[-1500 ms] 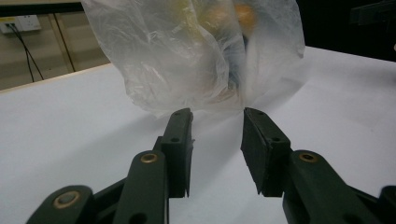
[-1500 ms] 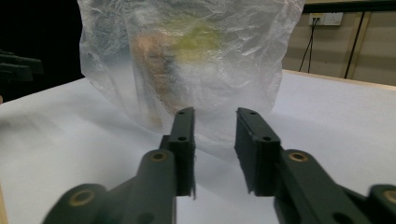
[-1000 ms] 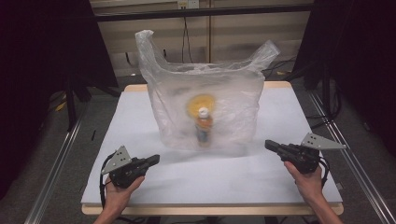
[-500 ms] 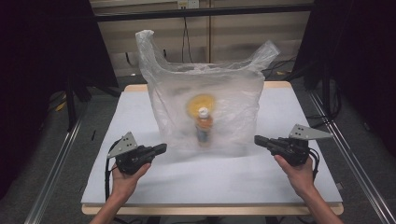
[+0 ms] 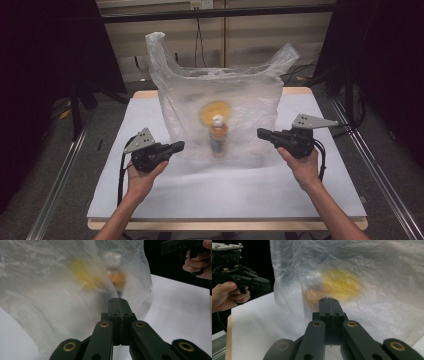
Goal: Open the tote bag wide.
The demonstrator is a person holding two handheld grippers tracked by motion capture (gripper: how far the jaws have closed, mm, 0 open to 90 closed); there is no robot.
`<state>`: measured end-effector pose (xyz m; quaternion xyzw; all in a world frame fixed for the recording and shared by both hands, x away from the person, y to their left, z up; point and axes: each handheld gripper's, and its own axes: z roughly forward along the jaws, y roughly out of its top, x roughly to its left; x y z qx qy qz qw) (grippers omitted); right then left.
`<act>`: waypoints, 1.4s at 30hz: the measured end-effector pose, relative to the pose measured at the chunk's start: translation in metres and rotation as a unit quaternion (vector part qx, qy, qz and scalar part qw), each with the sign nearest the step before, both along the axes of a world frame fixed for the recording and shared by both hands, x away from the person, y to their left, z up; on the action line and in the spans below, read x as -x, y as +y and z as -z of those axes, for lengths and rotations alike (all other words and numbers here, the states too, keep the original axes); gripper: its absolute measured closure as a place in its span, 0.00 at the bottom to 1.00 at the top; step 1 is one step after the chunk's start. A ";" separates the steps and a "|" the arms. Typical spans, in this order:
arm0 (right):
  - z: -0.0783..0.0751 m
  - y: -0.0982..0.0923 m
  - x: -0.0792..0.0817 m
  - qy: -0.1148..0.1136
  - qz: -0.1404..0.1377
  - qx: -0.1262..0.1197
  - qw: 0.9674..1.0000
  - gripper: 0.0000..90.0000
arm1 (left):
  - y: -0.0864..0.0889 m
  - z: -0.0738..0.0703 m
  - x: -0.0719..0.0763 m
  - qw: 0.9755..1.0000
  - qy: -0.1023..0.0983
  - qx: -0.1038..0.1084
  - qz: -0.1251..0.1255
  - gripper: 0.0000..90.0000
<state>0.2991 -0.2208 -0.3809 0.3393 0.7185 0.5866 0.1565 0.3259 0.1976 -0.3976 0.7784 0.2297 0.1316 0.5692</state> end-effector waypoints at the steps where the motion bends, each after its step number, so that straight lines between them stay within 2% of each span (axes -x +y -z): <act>1: 0.000 0.000 0.000 0.000 0.000 0.000 1.000 1.00 | 0.000 0.000 0.000 1.000 0.000 0.000 0.000 1.00; 2: -0.002 0.002 -0.003 0.005 0.006 0.001 1.000 1.00 | -0.001 -0.001 -0.003 1.000 0.000 0.000 -0.008 1.00; 4: -0.010 0.005 -0.012 0.002 0.004 -0.005 1.000 1.00 | -0.006 -0.003 -0.009 1.000 0.005 0.005 -0.011 1.00; 5: -0.012 0.006 -0.014 0.000 0.004 -0.006 1.000 1.00 | -0.007 -0.005 -0.010 1.000 0.006 0.014 -0.007 1.00; 9: -0.020 0.010 -0.019 -0.007 -0.001 -0.007 1.000 1.00 | -0.012 -0.013 -0.012 1.000 -0.001 0.014 -0.012 1.00; 12: -0.030 0.018 -0.024 -0.014 -0.009 -0.001 1.000 1.00 | -0.017 -0.024 -0.018 1.000 -0.004 0.020 -0.003 1.00; 16: -0.040 0.023 -0.028 -0.023 -0.012 0.002 1.000 1.00 | -0.021 -0.035 -0.018 0.999 -0.014 0.029 -0.003 1.00; 22: -0.050 0.029 -0.034 -0.031 -0.016 0.003 0.999 1.00 | -0.020 -0.050 -0.019 0.999 -0.028 0.030 0.000 1.00; 30: -0.070 0.038 -0.044 -0.044 -0.021 0.007 0.999 1.00 | -0.031 -0.076 -0.025 0.998 -0.045 0.040 0.009 1.00; 38: -0.087 0.041 -0.053 -0.052 -0.012 0.017 0.998 1.00 | -0.046 -0.096 -0.030 0.997 -0.056 0.048 0.021 1.00; 42: -0.093 0.039 -0.060 -0.054 -0.005 0.013 0.998 1.00 | -0.053 -0.107 -0.030 0.996 -0.064 0.052 0.025 1.00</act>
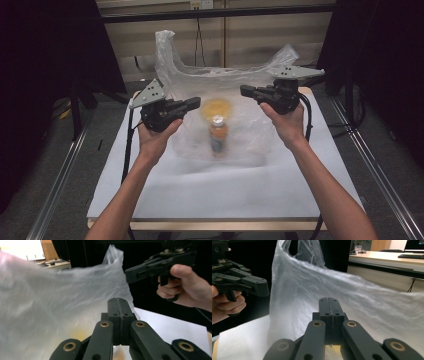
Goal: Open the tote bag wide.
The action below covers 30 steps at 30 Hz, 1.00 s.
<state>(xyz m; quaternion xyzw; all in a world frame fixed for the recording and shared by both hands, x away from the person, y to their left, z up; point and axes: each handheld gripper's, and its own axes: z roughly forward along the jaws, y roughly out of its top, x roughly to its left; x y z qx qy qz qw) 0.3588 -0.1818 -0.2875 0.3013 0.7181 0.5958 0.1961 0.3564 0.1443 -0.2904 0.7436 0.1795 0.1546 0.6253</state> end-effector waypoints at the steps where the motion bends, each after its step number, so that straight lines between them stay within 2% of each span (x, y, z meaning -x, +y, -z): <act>1: -0.002 -0.001 -0.001 0.000 0.002 -0.001 1.000 1.00 | -0.001 -0.002 0.000 1.000 -0.003 -0.001 0.000 1.00; 6: -0.008 -0.001 -0.007 -0.002 0.008 -0.001 1.000 1.00 | -0.008 -0.011 -0.005 1.000 -0.005 -0.001 0.004 1.00; 7: -0.010 -0.001 -0.008 -0.003 0.008 -0.001 1.000 1.00 | -0.010 -0.013 -0.007 1.000 -0.002 0.007 0.008 1.00; 9: -0.016 -0.001 -0.013 -0.006 0.012 -0.002 1.000 1.00 | -0.013 -0.016 -0.010 1.000 -0.003 0.009 0.008 1.00; 10: -0.019 -0.001 -0.014 -0.006 0.013 0.000 1.000 1.00 | -0.016 -0.020 -0.014 1.000 -0.002 0.001 0.009 1.00; 12: -0.023 0.000 -0.018 -0.008 0.017 0.007 1.000 1.00 | -0.019 -0.022 -0.018 1.000 0.002 0.007 0.004 1.00; 19: -0.033 0.007 -0.029 -0.007 0.024 0.017 1.000 1.00 | -0.024 -0.033 -0.033 1.000 0.009 0.006 -0.001 1.00; 24: -0.041 0.014 -0.042 -0.002 0.029 0.029 0.999 1.00 | -0.031 -0.050 -0.047 1.000 0.009 0.003 -0.002 1.00; 26: -0.043 0.016 -0.045 -0.003 0.029 0.033 0.999 1.00 | -0.033 -0.052 -0.049 1.000 0.014 0.008 -0.004 1.00; 29: -0.047 0.022 -0.056 0.005 0.038 0.042 0.998 1.00 | -0.035 -0.057 -0.059 1.000 0.021 0.003 -0.013 1.00; 30: -0.047 0.023 -0.058 0.007 0.041 0.050 0.998 1.00 | -0.036 -0.056 -0.064 0.999 0.024 -0.013 -0.023 1.00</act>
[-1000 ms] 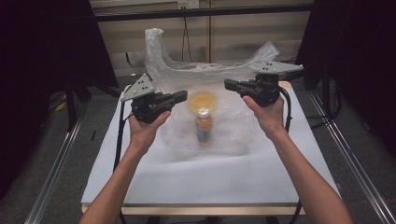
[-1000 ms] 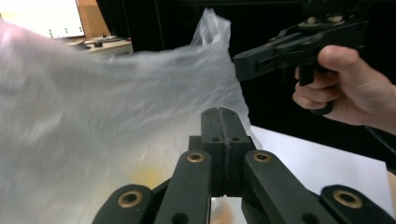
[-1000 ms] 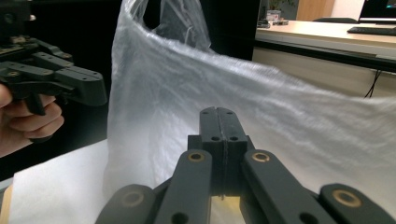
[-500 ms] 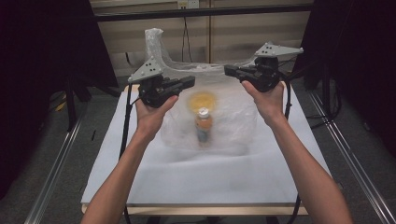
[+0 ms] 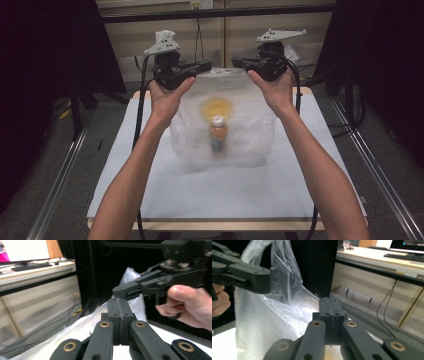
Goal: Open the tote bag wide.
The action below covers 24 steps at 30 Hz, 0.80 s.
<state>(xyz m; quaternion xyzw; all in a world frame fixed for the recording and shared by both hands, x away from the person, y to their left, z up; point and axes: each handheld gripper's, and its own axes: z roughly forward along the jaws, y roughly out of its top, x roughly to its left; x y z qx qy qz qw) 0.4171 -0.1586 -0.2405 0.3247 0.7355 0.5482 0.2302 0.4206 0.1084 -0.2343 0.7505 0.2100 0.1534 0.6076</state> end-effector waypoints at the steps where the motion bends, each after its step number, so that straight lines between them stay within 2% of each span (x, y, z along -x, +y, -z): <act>1: 0.001 0.001 -0.001 0.005 0.001 0.001 1.000 1.00 | 0.000 0.000 0.000 1.000 0.000 0.000 0.000 1.00; 2: 0.001 0.001 -0.001 0.005 0.001 0.001 1.000 1.00 | -0.001 0.002 -0.002 1.000 0.004 -0.007 -0.007 1.00; 5: 0.010 0.004 -0.005 0.026 0.010 0.017 0.999 1.00 | -0.001 0.014 -0.007 0.999 0.015 -0.029 -0.015 1.00; 7: 0.015 0.004 -0.006 0.033 0.007 0.021 0.999 1.00 | -0.001 0.017 -0.007 0.999 0.017 -0.034 -0.016 1.00; 8: 0.023 0.005 -0.005 0.041 0.001 0.027 0.999 1.00 | -0.001 0.023 -0.009 0.998 0.023 -0.048 -0.017 1.00; 9: 0.026 0.005 -0.004 0.045 -0.003 0.028 0.999 1.00 | -0.001 0.023 -0.009 0.998 0.023 -0.048 -0.017 1.00; 11: 0.037 0.006 -0.002 0.054 -0.004 0.037 0.998 1.00 | -0.003 0.030 -0.009 0.997 0.028 -0.067 -0.014 1.00; 13: 0.043 0.007 -0.001 0.059 -0.006 0.040 0.997 1.00 | -0.003 0.035 -0.010 0.997 0.030 -0.068 -0.013 1.00; 14: 0.054 0.009 -0.001 0.069 -0.009 0.044 0.997 1.00 | -0.003 0.038 -0.012 0.997 0.033 -0.065 -0.015 1.00; 17: 0.069 0.012 -0.001 0.082 -0.010 0.041 0.996 1.00 | -0.004 0.041 -0.013 0.997 0.038 -0.066 -0.016 1.00; 20: 0.082 0.014 -0.002 0.094 -0.017 0.043 0.994 1.00 | -0.006 0.053 -0.016 0.995 0.047 -0.082 -0.017 1.00; 22: 0.092 0.014 -0.001 0.104 -0.022 0.041 0.994 1.00 | -0.006 0.058 -0.017 0.995 0.052 -0.082 -0.016 1.00; 23: 0.095 0.015 0.000 0.107 -0.024 0.039 0.993 1.00 | -0.005 0.067 -0.016 0.995 0.059 -0.083 -0.014 1.00; 24: 0.099 0.015 0.001 0.110 -0.028 0.041 0.993 1.00 | -0.005 0.067 -0.016 0.995 0.059 -0.083 -0.014 1.00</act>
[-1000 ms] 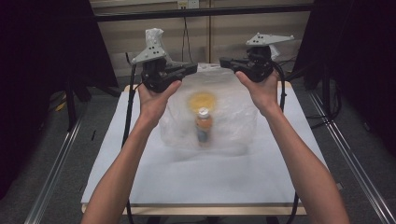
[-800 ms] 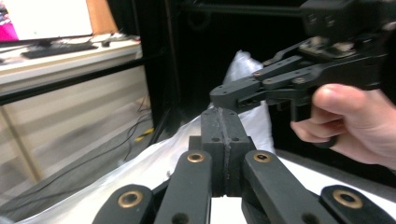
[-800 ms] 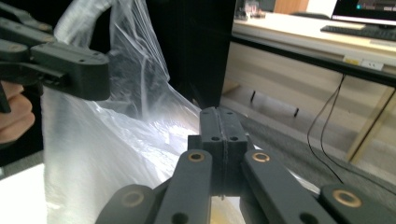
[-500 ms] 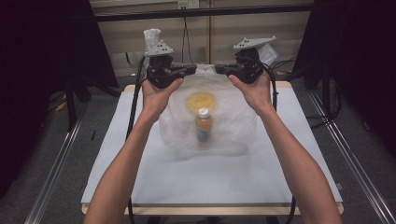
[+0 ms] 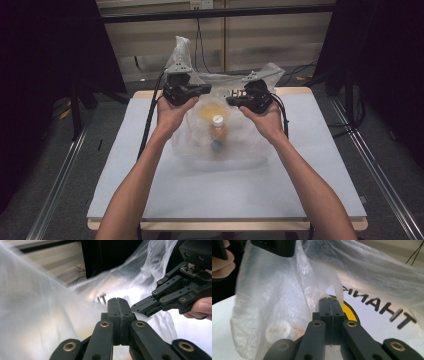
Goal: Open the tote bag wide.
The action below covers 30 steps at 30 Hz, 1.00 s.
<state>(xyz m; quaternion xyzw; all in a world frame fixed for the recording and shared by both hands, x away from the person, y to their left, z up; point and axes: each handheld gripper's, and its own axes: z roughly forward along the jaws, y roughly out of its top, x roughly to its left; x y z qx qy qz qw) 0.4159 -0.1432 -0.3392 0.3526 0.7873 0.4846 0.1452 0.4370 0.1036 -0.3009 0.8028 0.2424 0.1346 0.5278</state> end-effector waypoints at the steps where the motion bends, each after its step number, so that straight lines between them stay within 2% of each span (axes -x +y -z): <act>1: 0.000 0.000 0.000 0.000 0.000 0.000 1.000 1.00 | 0.000 0.005 0.001 1.000 0.004 -0.002 0.002 1.00; 3: 0.009 0.002 0.007 0.007 -0.015 0.009 1.000 1.00 | 0.001 0.020 0.006 1.000 0.012 -0.011 0.010 1.00; 5: 0.012 0.003 0.010 0.010 -0.019 0.012 1.000 1.00 | 0.001 0.025 0.008 1.000 0.013 -0.015 0.011 1.00; 6: 0.017 0.004 0.014 0.014 -0.025 0.016 0.999 1.00 | 0.003 0.036 0.012 1.000 0.021 -0.013 0.015 1.00; 7: 0.017 0.004 0.014 0.014 -0.025 0.016 0.999 1.00 | 0.003 0.036 0.012 1.000 0.021 -0.013 0.015 1.00; 8: 0.021 0.004 0.016 0.023 -0.027 0.017 0.999 1.00 | 0.005 0.047 0.016 0.999 0.031 -0.006 0.019 1.00; 10: 0.025 0.004 0.019 0.027 -0.033 0.011 0.999 1.00 | 0.005 0.051 0.018 0.999 0.033 -0.008 0.020 1.00; 11: 0.028 0.005 0.022 0.029 -0.039 0.008 0.999 1.00 | 0.006 0.062 0.025 0.999 0.038 -0.007 0.028 1.00; 12: 0.029 0.005 0.024 0.030 -0.043 0.007 0.999 1.00 | 0.007 0.066 0.029 0.999 0.038 -0.007 0.033 1.00; 15: 0.034 0.004 0.030 0.036 -0.050 -0.005 0.998 1.00 | 0.009 0.071 0.035 0.999 0.036 -0.014 0.033 1.00; 16: 0.034 0.002 0.031 0.038 -0.053 -0.011 0.998 1.00 | 0.013 0.073 0.039 0.998 0.043 -0.011 0.035 1.00; 18: 0.033 0.000 0.034 0.040 -0.061 -0.023 0.997 1.00 | 0.015 0.073 0.044 0.998 0.037 -0.003 0.043 1.00; 20: 0.033 0.000 0.036 0.041 -0.065 -0.029 0.997 1.00 | 0.016 0.073 0.047 0.998 0.033 -0.004 0.049 1.00; 24: 0.031 0.003 0.041 0.041 -0.080 -0.027 0.996 1.00 | 0.014 0.074 0.055 0.998 0.031 -0.012 0.061 1.00; 27: 0.033 0.007 0.046 0.037 -0.089 -0.027 0.995 1.00 | 0.012 0.086 0.055 0.997 0.038 -0.024 0.055 1.00; 28: 0.036 0.008 0.048 0.041 -0.091 -0.026 0.995 1.00 | 0.012 0.090 0.055 0.997 0.039 -0.029 0.052 1.00; 30: 0.047 0.009 0.051 0.049 -0.092 -0.017 0.994 1.00 | 0.016 0.099 0.056 0.997 0.047 -0.021 0.050 1.00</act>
